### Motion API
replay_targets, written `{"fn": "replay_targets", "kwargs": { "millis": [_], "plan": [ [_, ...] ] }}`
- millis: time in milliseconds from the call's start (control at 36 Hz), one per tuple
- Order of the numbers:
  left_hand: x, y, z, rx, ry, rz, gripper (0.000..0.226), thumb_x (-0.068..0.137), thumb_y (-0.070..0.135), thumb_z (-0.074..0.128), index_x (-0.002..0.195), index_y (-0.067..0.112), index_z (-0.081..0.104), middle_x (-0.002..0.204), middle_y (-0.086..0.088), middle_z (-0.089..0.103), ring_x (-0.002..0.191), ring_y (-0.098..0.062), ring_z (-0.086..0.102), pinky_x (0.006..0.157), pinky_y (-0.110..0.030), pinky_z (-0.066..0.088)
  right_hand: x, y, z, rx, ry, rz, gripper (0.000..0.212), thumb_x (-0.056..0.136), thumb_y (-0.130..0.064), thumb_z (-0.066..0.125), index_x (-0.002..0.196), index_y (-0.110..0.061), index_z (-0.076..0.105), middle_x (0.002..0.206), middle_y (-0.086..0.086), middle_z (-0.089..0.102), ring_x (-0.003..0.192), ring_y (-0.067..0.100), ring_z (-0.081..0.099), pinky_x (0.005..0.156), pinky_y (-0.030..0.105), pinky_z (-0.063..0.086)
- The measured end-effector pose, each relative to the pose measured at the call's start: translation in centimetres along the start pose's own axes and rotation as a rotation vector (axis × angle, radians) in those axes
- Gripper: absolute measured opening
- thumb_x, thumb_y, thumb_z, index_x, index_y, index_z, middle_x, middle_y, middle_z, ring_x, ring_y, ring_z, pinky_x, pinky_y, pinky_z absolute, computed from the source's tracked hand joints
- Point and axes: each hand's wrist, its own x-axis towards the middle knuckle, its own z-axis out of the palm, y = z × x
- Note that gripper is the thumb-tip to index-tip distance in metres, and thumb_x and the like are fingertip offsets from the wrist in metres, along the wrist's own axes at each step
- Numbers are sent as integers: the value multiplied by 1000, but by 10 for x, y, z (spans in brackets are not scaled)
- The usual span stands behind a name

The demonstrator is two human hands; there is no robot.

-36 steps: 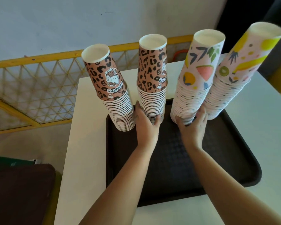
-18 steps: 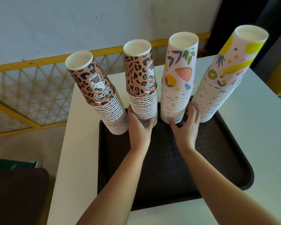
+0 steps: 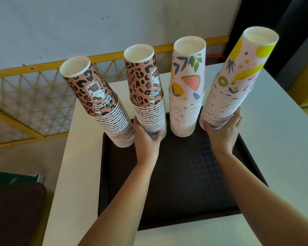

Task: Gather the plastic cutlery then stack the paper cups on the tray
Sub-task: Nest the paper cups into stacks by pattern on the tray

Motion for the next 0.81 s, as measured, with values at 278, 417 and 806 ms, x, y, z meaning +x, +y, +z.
{"fn": "replay_targets", "kwargs": {
  "millis": [278, 417, 806],
  "plan": [
    [-2, 0, -1, -17, 8, 12, 80, 75, 16, 77, 139, -1, 31, 139, -13, 43, 132, -23, 39, 105, -16, 27, 2, 2, -3, 82, -45, -6, 98, 68, -24, 80, 146, -24, 20, 147, -2, 34, 132, 17, 36, 96, 24, 32],
    [-1, 1, 0, -15, 13, 7, 82, 75, 16, 77, 140, 0, 30, 140, -12, 41, 133, -23, 39, 108, -22, 29, -17, 4, 0, 23, 77, -30, 84, 67, -20, 79, 136, -14, 31, 138, 12, 31, 122, 25, 40, 101, 35, 38],
    [-1, 5, 6, -17, 65, -48, 82, 72, 17, 79, 138, 0, 33, 138, -14, 44, 130, -24, 41, 106, -24, 31, -44, -17, 30, 37, -293, -144, 88, 73, -27, 76, 143, -12, 25, 145, 4, 36, 136, 19, 30, 107, 24, 25]
  ]
}}
